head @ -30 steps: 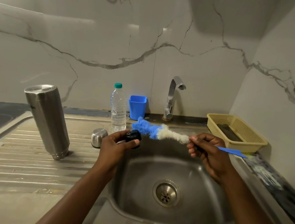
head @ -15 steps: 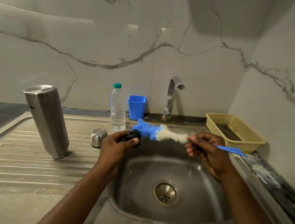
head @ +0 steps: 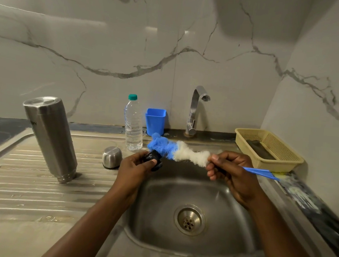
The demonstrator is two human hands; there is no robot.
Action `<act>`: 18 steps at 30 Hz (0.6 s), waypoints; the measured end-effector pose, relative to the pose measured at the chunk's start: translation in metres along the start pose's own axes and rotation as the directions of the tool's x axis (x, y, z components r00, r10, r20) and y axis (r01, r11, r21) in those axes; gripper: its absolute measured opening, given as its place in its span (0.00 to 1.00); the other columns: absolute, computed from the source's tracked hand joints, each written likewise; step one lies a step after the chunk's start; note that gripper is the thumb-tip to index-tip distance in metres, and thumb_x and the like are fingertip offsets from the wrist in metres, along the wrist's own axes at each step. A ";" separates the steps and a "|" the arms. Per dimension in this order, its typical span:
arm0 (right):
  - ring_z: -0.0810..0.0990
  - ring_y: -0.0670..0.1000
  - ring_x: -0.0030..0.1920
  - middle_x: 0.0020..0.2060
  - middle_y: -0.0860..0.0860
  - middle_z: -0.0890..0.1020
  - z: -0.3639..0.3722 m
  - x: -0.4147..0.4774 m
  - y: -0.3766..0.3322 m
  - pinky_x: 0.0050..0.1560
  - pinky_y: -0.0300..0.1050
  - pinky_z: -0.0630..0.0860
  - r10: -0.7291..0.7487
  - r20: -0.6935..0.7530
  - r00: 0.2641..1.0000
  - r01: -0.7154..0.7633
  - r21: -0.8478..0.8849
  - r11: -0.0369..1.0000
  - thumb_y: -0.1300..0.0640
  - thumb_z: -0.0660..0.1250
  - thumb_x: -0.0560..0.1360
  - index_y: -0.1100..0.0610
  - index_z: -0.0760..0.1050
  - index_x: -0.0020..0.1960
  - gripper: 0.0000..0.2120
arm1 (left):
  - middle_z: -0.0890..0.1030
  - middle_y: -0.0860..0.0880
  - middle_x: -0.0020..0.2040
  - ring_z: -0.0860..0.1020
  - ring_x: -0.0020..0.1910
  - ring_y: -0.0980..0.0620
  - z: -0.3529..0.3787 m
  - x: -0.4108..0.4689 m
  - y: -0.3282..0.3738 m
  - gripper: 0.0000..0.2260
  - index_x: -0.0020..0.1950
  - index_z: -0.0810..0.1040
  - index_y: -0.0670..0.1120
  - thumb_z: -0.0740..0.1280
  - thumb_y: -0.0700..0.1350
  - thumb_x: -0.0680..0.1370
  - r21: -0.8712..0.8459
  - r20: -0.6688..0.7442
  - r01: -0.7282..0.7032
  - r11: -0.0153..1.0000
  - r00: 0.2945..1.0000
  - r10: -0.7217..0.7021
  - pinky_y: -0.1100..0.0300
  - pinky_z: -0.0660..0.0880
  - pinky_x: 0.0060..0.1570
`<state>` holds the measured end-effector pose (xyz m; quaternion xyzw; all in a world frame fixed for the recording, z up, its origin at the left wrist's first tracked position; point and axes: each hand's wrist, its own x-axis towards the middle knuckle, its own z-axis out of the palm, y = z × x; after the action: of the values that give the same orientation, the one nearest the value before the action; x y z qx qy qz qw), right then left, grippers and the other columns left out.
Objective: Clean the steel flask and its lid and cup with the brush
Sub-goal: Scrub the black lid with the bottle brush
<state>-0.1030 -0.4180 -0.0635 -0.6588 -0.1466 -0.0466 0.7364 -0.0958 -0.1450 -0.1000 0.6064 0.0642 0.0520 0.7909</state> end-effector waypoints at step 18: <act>0.83 0.55 0.32 0.37 0.63 0.84 -0.003 0.003 -0.009 0.32 0.42 0.82 0.020 -0.114 0.993 -0.012 0.071 0.997 0.51 0.67 0.78 0.64 0.85 0.44 0.16 | 0.89 0.41 0.51 0.87 0.41 0.53 -0.006 0.000 0.009 0.11 0.59 0.85 0.42 0.76 0.39 0.76 -0.076 -0.023 0.039 0.996 0.999 -0.041 0.61 0.81 0.40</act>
<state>-0.1022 -0.4222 -0.0545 -0.6298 -0.1004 -0.0731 0.7668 -0.0964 -0.1373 -0.0927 0.5740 0.0839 0.0459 0.8132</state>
